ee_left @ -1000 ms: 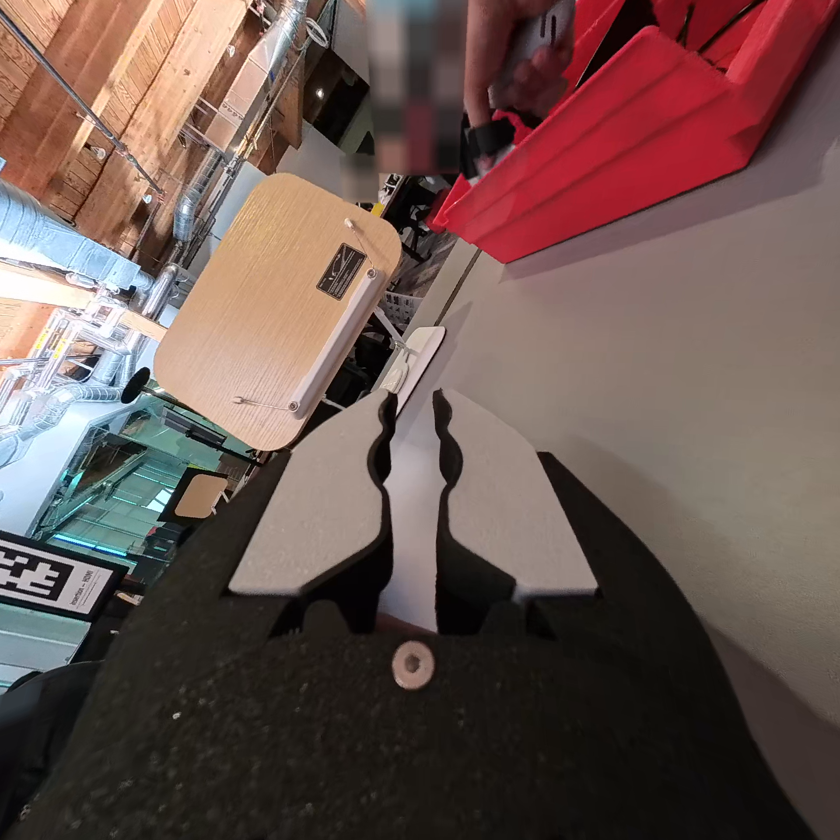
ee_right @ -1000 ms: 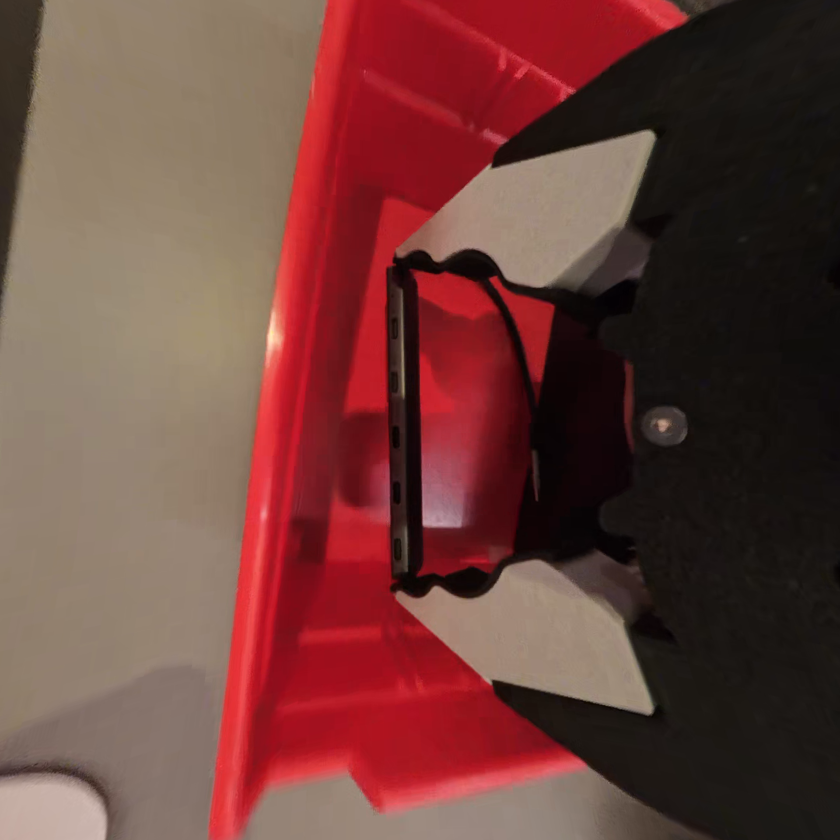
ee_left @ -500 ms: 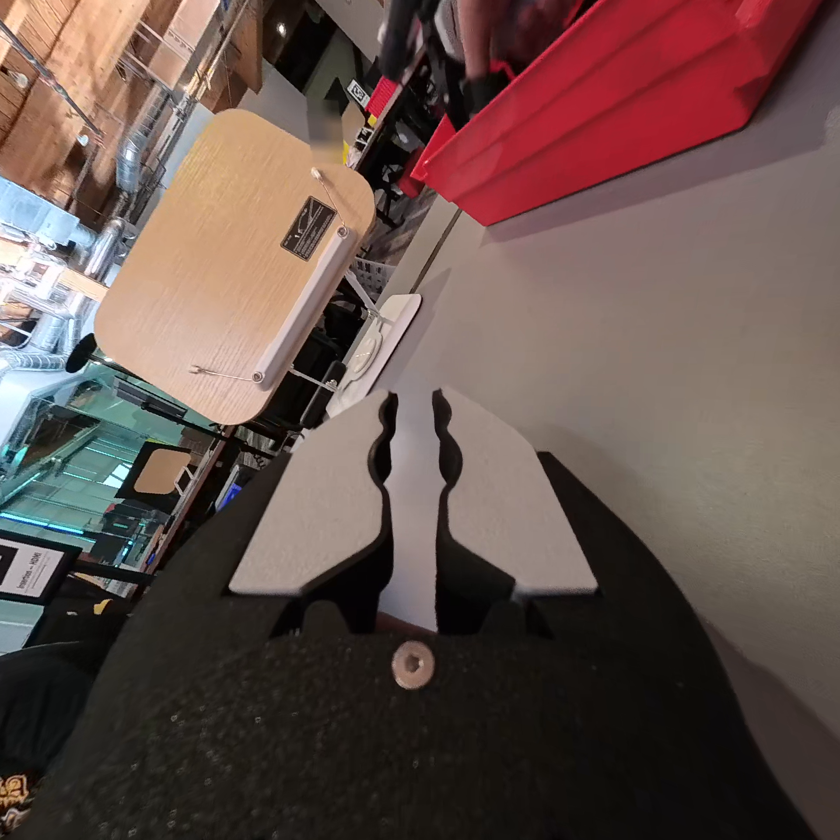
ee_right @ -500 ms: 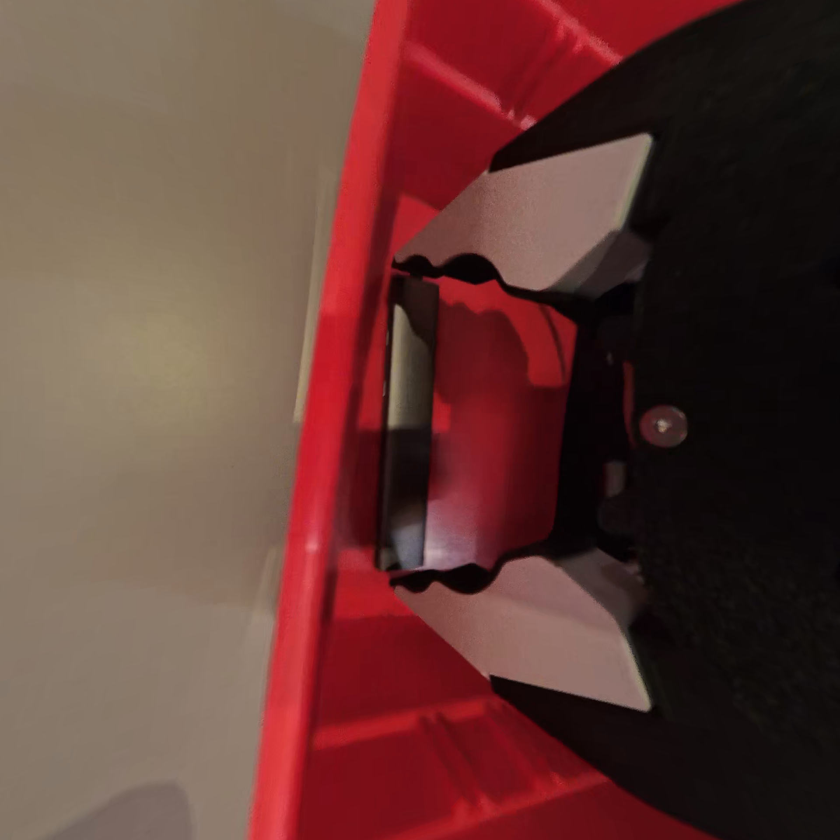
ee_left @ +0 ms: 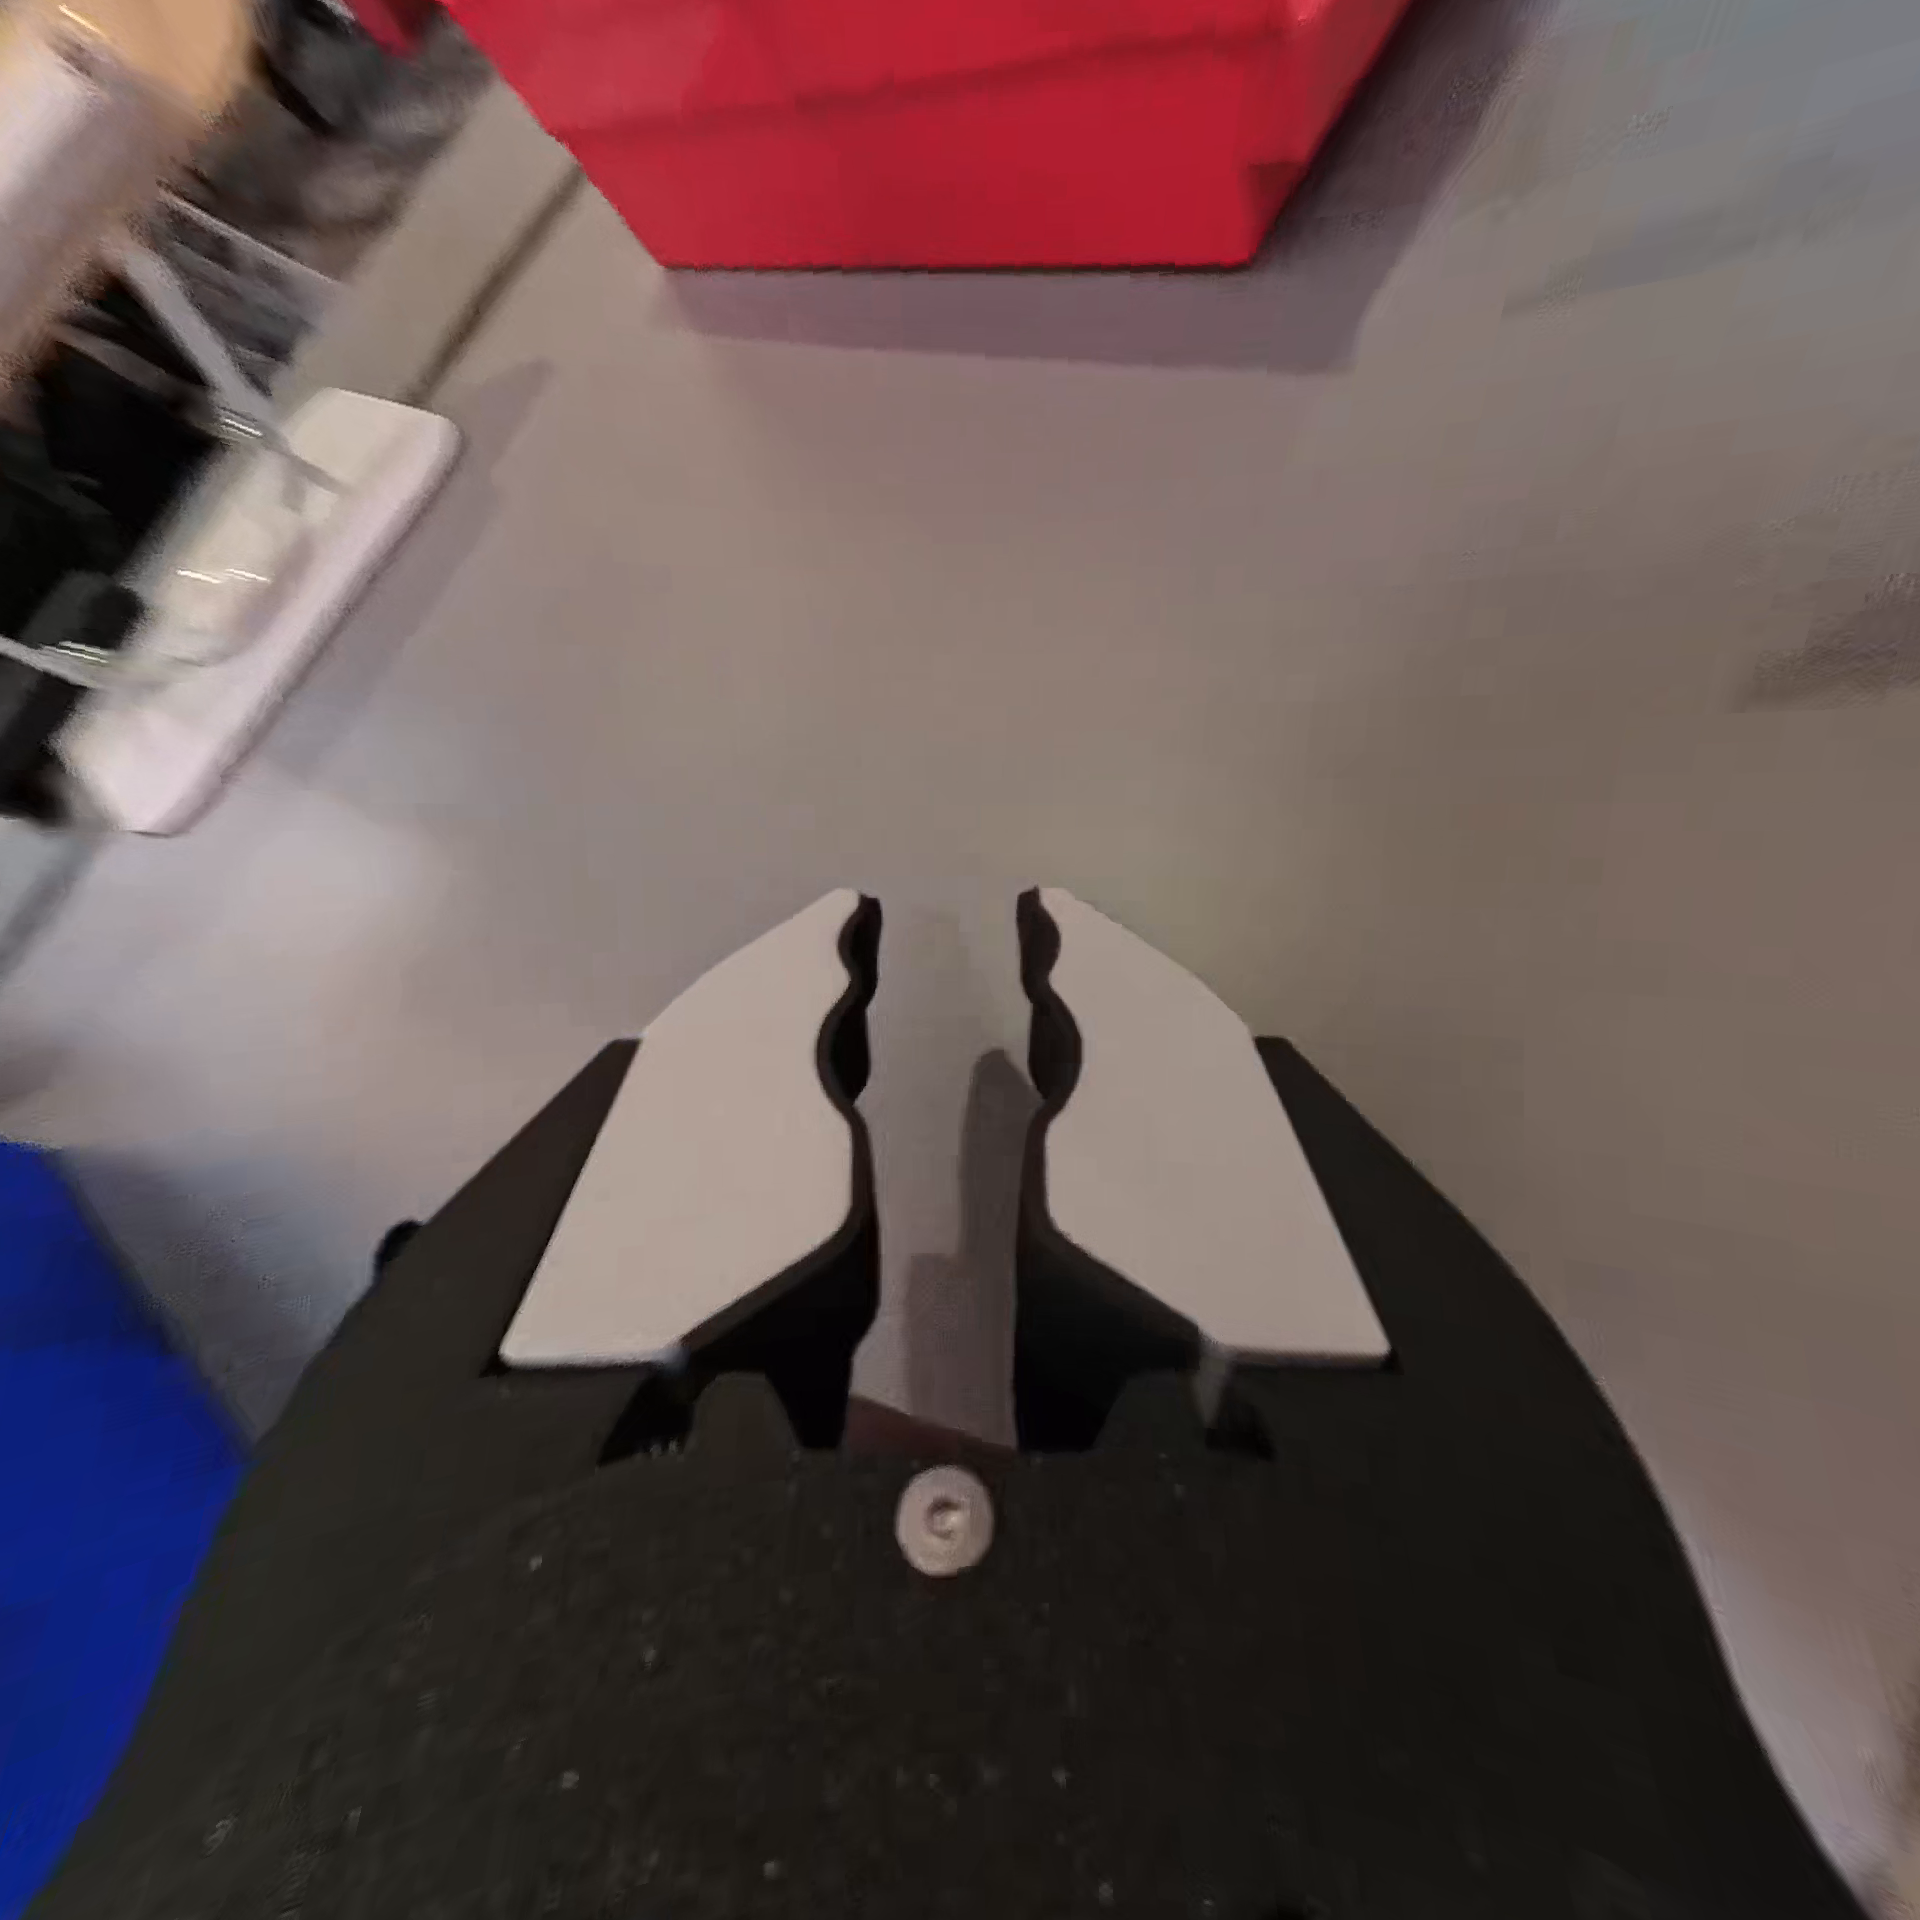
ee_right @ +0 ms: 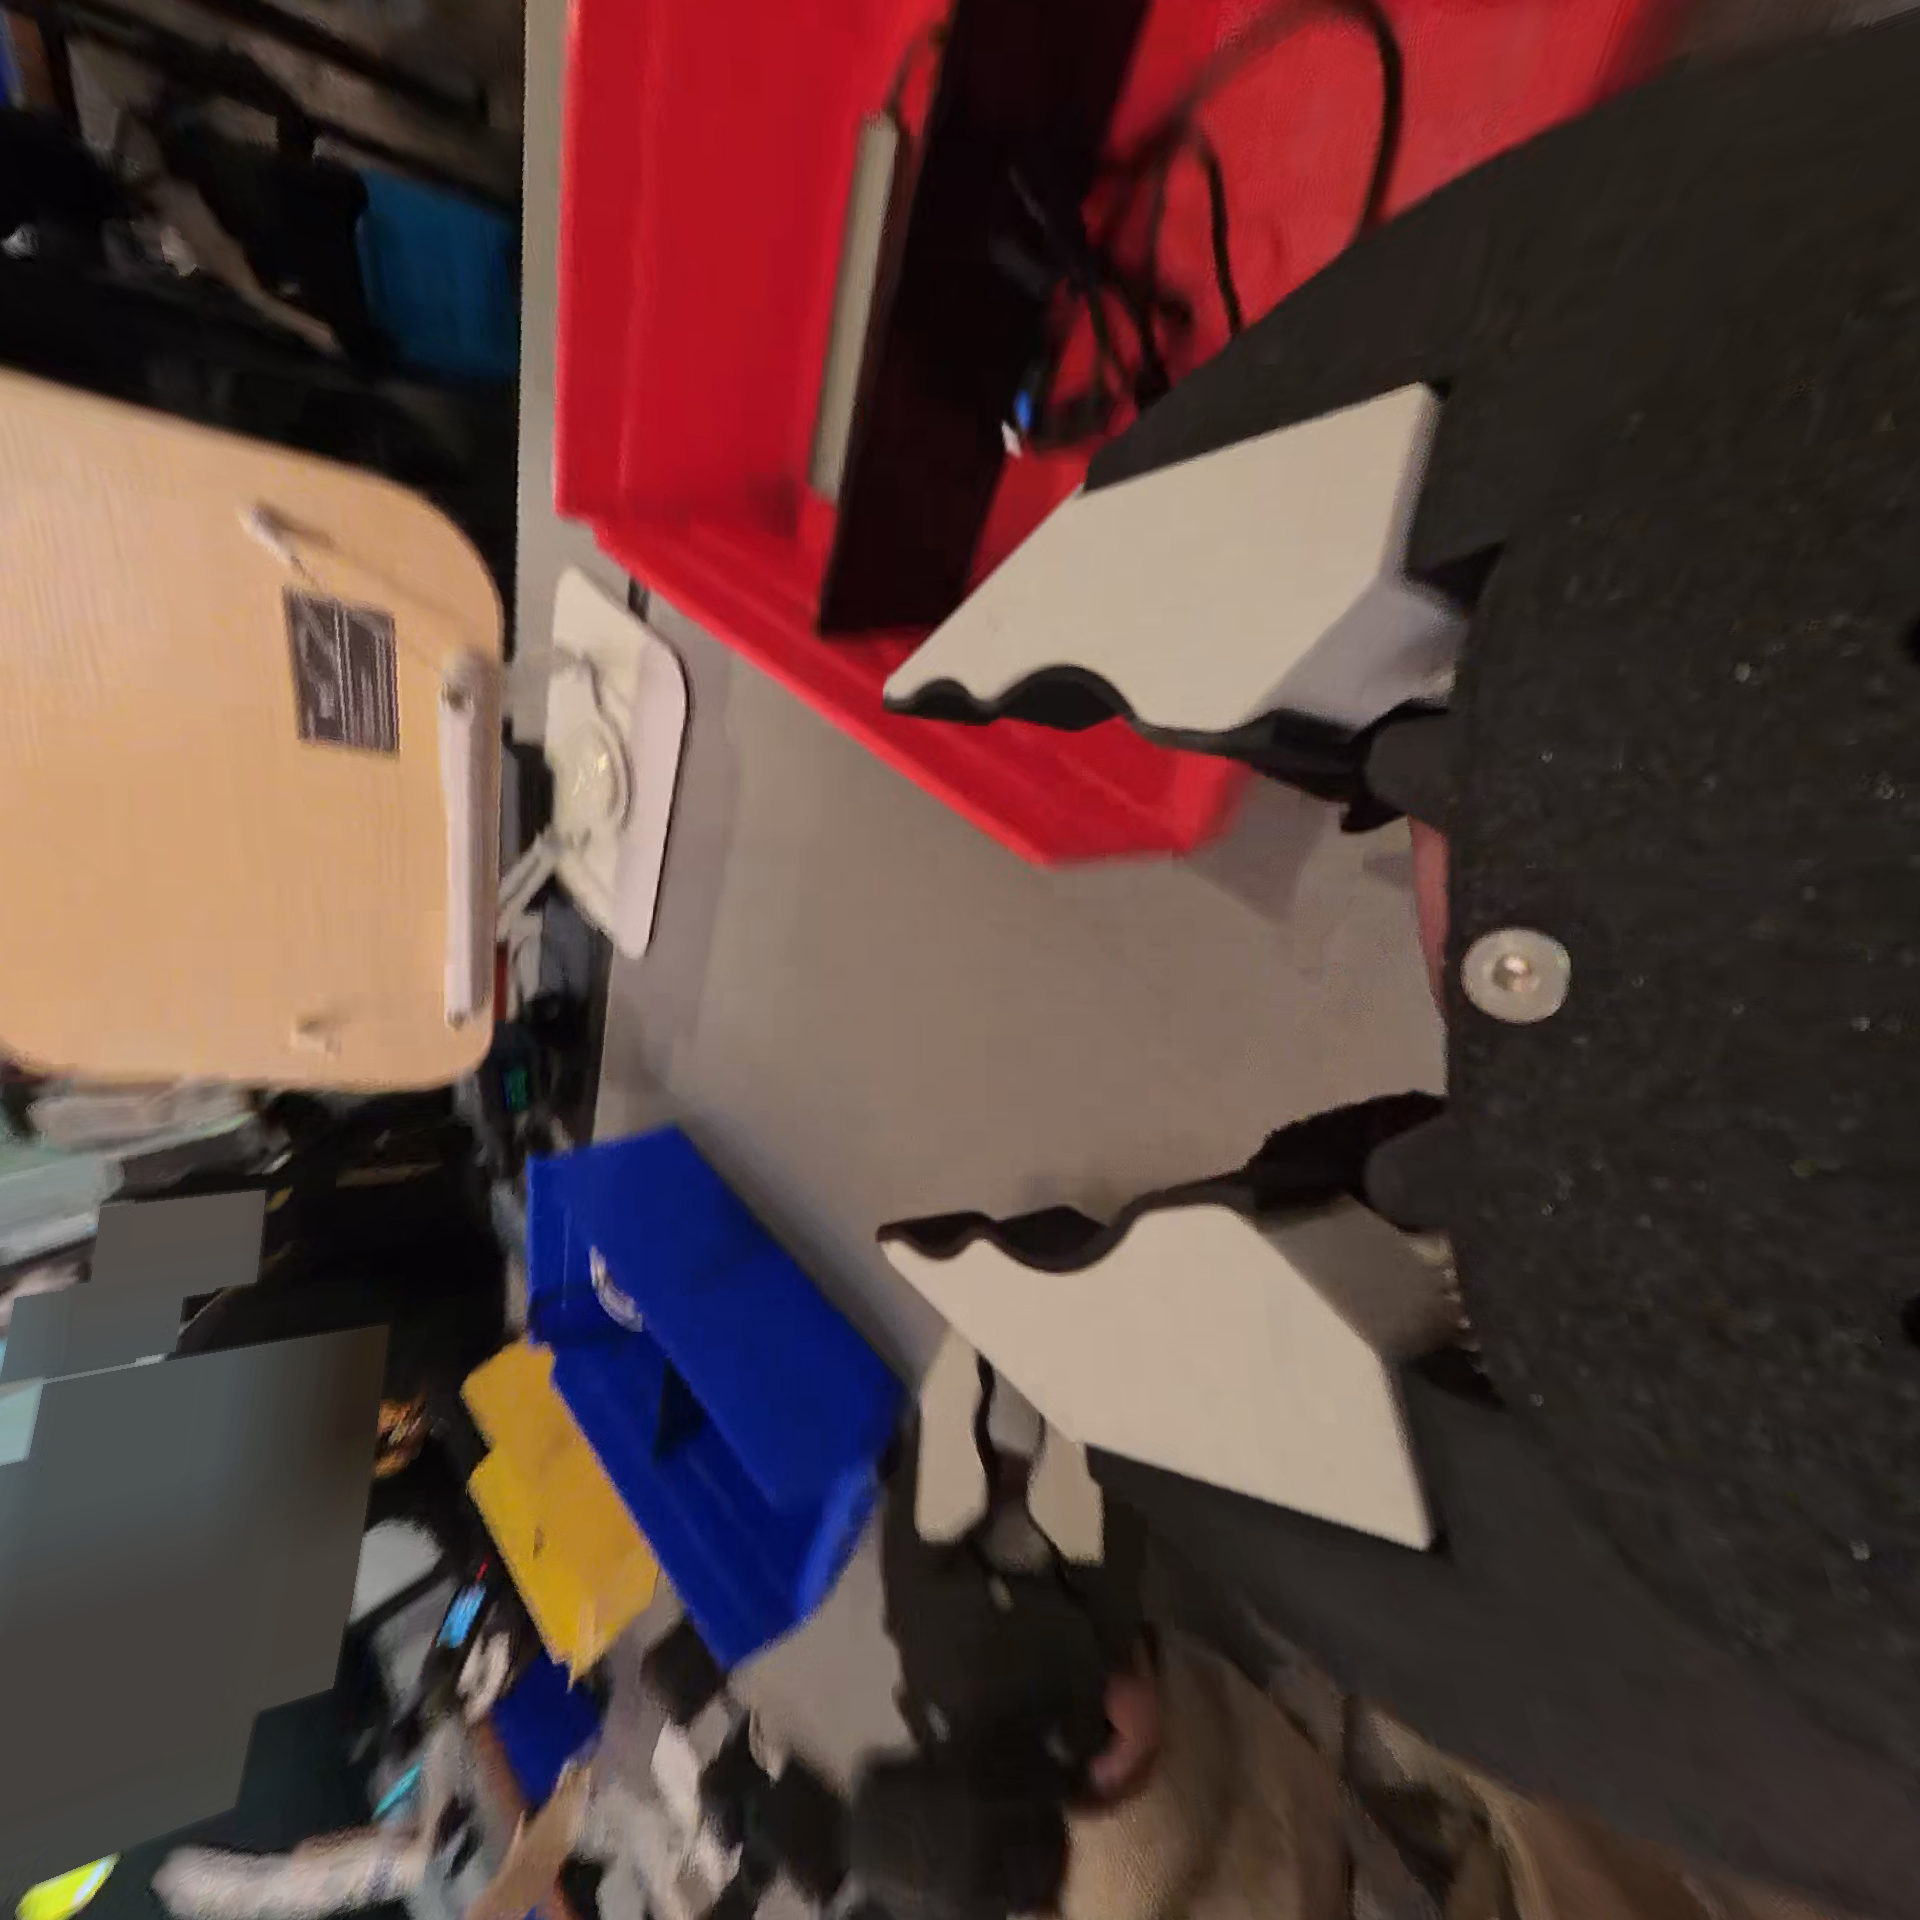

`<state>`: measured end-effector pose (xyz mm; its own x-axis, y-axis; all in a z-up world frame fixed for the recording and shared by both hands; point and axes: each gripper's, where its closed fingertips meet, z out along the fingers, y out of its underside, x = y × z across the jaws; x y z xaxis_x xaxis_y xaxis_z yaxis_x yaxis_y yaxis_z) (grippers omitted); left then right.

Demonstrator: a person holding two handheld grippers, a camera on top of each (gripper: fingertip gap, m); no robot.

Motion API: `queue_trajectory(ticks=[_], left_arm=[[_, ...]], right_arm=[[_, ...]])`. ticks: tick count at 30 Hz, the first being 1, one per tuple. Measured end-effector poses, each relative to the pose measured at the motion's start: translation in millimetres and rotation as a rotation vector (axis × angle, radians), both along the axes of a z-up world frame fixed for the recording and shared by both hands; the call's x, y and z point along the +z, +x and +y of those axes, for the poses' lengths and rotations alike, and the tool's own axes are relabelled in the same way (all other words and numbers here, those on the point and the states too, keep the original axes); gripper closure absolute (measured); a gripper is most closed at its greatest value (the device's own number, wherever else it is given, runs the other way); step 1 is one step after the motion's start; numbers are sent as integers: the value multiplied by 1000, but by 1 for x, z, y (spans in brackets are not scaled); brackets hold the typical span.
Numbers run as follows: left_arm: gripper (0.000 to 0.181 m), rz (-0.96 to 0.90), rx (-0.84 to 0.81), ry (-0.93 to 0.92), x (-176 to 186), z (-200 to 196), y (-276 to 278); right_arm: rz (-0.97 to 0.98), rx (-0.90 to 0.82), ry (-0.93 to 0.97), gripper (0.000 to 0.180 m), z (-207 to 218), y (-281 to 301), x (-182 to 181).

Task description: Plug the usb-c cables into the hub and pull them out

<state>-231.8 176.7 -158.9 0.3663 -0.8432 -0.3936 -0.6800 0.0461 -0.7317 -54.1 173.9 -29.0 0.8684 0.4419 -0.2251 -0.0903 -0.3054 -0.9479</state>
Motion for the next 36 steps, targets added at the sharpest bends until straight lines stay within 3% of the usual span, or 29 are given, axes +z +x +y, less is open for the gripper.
queue_trajectory(ticks=[5, 7, 12, 16, 21, 27, 32, 36], left_arm=[[133, -122, -75, -491, 4, -54, 24], [134, -162, -58, -542, 25, -54, 21], [133, -296, 69, -488, 101, -4, -37], [133, -172, 299, -377, 129, 70, -133], [129, 123, 551, -339, 109, 176, -228], [131, 328, 633, -433, 46, 267, -244], [141, 475, 706, -480, 8, 308, -259], [149, 473, 721, -545, -7, 317, -262]], right_arm=[[39, 24, 34, 94, -58, -38, -68], [41, 79, -26, 94, -66, -48, -78], [-3, 128, 10, 96, -62, -51, -79], [1, 140, 20, 96, -65, -52, -80], [-31, 166, 8, 96, -66, -57, -85], [-41, 202, -7, 96, -64, -67, -89], [-29, 197, -15, 96, -62, -64, -90], [-14, 181, -29, 96, -62, -59, -91]])
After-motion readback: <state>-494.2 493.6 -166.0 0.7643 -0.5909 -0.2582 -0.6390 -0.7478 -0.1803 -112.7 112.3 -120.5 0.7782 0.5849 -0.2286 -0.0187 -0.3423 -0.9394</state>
